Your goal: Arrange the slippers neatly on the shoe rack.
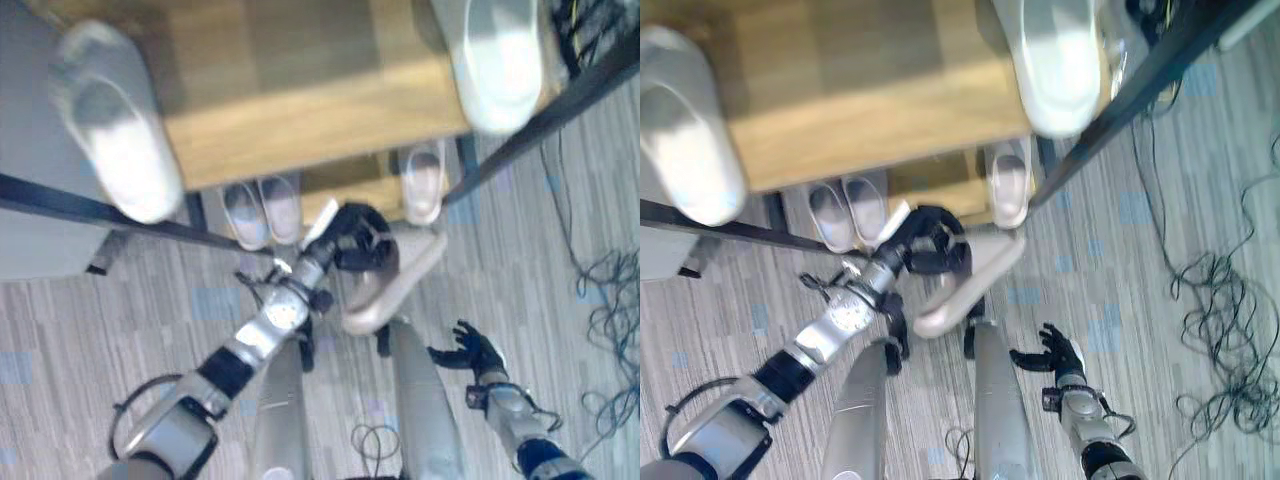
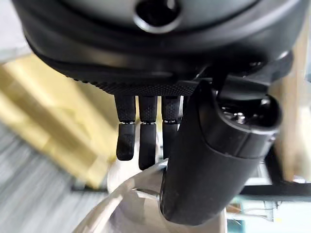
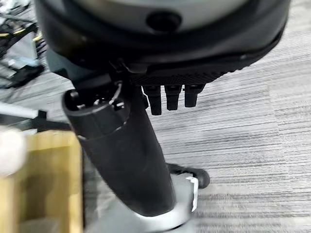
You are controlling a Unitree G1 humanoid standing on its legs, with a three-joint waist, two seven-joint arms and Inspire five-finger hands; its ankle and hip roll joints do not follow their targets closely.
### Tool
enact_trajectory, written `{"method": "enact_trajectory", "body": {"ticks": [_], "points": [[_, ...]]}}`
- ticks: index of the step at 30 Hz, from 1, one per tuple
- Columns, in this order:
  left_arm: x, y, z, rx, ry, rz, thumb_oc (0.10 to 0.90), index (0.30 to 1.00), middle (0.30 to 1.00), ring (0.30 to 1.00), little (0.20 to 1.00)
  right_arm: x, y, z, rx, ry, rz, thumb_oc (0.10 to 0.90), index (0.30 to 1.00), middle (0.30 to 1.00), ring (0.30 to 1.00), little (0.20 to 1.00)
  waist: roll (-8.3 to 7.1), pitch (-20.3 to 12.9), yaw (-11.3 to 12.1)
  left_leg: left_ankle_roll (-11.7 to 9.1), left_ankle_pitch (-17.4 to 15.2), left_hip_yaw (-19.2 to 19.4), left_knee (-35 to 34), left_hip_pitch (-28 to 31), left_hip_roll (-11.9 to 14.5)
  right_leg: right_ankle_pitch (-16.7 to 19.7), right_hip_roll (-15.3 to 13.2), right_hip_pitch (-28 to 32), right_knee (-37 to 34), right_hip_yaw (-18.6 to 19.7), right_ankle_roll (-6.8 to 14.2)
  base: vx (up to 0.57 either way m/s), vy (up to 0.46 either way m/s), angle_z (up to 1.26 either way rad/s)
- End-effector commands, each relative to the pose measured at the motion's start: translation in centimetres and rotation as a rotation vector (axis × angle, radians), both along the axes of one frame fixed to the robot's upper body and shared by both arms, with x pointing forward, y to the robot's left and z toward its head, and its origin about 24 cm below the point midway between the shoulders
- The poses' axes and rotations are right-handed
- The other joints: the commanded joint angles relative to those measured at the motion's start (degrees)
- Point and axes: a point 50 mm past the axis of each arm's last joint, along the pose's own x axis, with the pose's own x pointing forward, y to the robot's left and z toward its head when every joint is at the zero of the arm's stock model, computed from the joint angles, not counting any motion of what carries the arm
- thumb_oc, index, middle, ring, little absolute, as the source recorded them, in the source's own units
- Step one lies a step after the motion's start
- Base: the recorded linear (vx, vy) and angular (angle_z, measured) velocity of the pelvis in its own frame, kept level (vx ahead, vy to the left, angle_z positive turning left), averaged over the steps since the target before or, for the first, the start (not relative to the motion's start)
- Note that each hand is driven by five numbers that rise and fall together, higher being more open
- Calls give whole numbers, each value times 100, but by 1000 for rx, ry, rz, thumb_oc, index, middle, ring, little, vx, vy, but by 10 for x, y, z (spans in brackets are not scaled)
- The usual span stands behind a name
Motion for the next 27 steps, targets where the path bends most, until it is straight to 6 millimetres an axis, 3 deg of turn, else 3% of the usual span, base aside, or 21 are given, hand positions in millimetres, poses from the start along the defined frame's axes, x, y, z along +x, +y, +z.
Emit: {"method": "enact_trajectory", "body": {"ticks": [1, 2, 4, 5, 7, 8, 9, 10, 14, 19, 27], "points": [[-18, -5, 79, -75, -434, -20, 400, 300, 300, 300, 300, 0, -17, 25, -12, -172, -63, 800, 900, 900, 900, 900, 161, -539, -33, 105, -372, -153, 899, -1053, 303, -1415, -299, -453, 1232, 20, 513, 65, 41, -12], [-18, -6, 79, -74, -437, -19, 400, 300, 300, 300, 300, 1, -17, 25, -12, -174, -63, 800, 900, 900, 900, 900, 166, -552, -33, 106, -431, -164, 992, -1127, 302, -1471, -306, -520, 1318, 22, 518, 51, 45, -13], [-20, 2, 102, -63, -541, 30, 400, 300, 300, 300, 300, 13, -12, 43, -9, -254, -29, 800, 900, 900, 900, 900, 163, -514, -50, 155, -695, -214, 1571, -1567, 336, -1649, -292, -989, 1860, 110, 529, 19, 36, -11], [-20, 12, 126, -61, -640, 95, 400, 300, 300, 300, 300, 24, -12, 60, -6, -326, -24, 800, 900, 900, 900, 900, 150, -474, -60, 207, -954, -267, 2292, -2070, 322, -1841, -307, -1495, 2542, 146, 554, 41, 38, -8], [-22, 17, 137, -71, -685, 122, 400, 300, 300, 300, 300, 27, -11, 68, -8, -364, -10, 800, 900, 900, 900, 900, 140, -471, -64, 217, -1095, -284, 2599, -2313, 335, -1963, -328, -1738, 2835, 176, 568, 66, 13, -6], [-24, 22, 150, -79, -738, 155, 400, 300, 300, 300, 300, 30, -11, 74, -9, -392, -11, 800, 900, 900, 900, 900, 152, -435, -80, 227, -1218, -315, 2992, -2577, 313, -2068, -343, -2023, 3269, 201, 616, 119, 22, 7], [-30, 30, 176, -43, -855, 211, 400, 300, 300, 300, 300, 34, -11, 93, -13, -473, 17, 800, 900, 900, 900, 900, 157, -349, -118, 244, -1409, -359, 3572, -2910, 308, -2245, -381, -2373, 3848, 259, 612, 107, 27, 9], [-30, 30, 177, -43, -857, 212, 400, 300, 300, 300, 300, 34, -11, 93, -13, -475, 16, 800, 900, 900, 900, 900, 156, -353, -118, 243, -1441, -367, 3635, -2963, 305, -2278, -387, -2423, 3911, 265, 615, 111, 12, -7], [-35, 48, 218, -1, -998, 344, 400, 300, 300, 300, 300, 39, -10, 121, -9, -591, 50, 800, 900, 900, 900, 900, 146, -184, -187, 265, -1897, -454, 5012, -3729, 283, -2681, -393, -3197, 5341, 400, 617, 137, -7, 17], [-25, 62, 232, 23, -981, 426, 400, 300, 300, 300, 300, 31, -9, 130, -15, -629, 97, 800, 900, 900, 900, 900, 18, -116, -278, 234, -2406, -446, 5932, -3734, 382, -3132, -351, -3279, 6425, 793, 643, 147, -2, -5], [-6, 80, 248, 34, -878, 517, 400, 300, 300, 300, 300, 16, -7, 139, -56, -647, 176, 800, 900, 900, 900, 900, 170, -116, -476, 326, -2971, -526, 6993, -3734, 449, -3684, -272, -3279, 7535, 1192, 740, 106, 61, -6]]}}
